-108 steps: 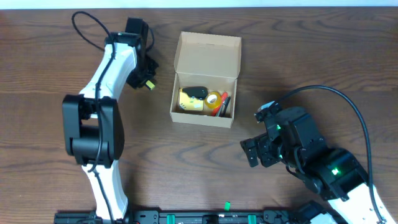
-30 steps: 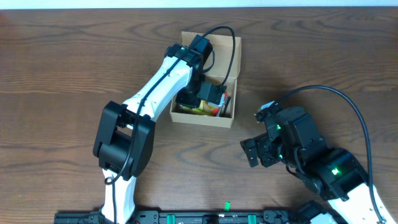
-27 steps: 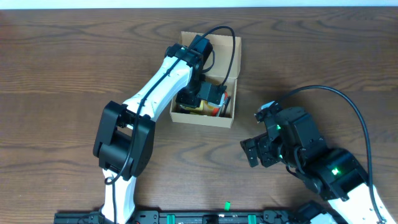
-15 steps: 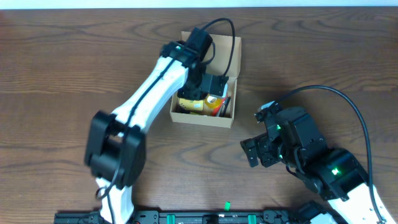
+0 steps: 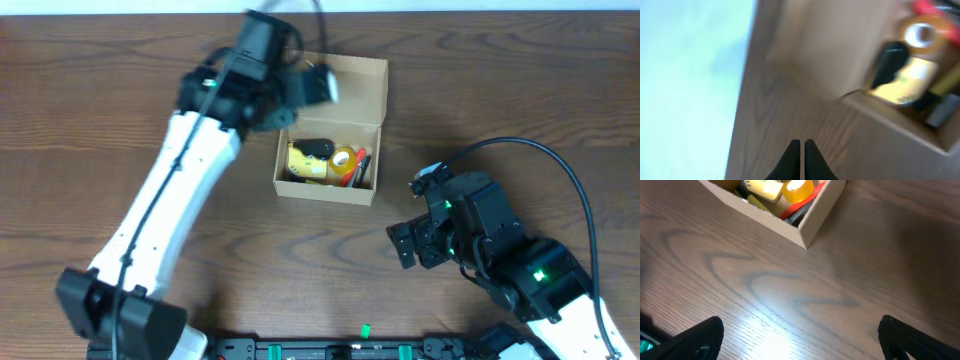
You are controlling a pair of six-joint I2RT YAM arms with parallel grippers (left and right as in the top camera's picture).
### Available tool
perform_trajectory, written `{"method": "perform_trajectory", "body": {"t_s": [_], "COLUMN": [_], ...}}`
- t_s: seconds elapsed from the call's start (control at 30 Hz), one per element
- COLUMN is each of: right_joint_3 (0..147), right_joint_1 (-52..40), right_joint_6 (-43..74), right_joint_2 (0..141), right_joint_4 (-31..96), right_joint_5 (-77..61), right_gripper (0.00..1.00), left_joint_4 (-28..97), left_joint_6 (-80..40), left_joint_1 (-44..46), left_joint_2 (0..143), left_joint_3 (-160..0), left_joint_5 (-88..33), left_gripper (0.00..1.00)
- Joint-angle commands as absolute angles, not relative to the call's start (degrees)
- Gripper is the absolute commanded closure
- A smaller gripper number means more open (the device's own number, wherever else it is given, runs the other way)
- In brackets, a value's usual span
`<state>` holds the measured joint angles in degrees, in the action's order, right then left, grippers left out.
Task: Pack container
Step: 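Withdraw the left gripper to the box's far left side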
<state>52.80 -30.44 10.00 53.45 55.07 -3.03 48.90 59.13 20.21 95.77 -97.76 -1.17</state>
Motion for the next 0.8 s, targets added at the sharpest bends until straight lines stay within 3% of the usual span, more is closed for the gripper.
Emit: {"method": "perform_trajectory", "body": {"t_s": [0.0,0.3,0.77], "right_joint_3": [53.12,53.12,53.12], "right_joint_1": [-29.93,-29.93,-29.93], "right_joint_6": [9.32,9.32,9.32], "right_joint_2": [53.15,53.15,53.15], "right_joint_4": [55.07,55.07,55.07], "right_joint_5": [-3.05,-3.05,-3.05], "right_gripper": [0.01,0.01,0.01], "left_joint_4": [46.33,41.71,30.65], "left_joint_6": [47.31,46.68,41.54], "left_joint_1": [14.68,-3.29,-7.20], "left_joint_2": [94.54,101.06,117.51], "left_joint_3": [-97.71,-97.71,-97.71], "left_joint_5": [-0.78,-24.29,-37.69], "left_gripper": [0.94,0.94,0.94]}}
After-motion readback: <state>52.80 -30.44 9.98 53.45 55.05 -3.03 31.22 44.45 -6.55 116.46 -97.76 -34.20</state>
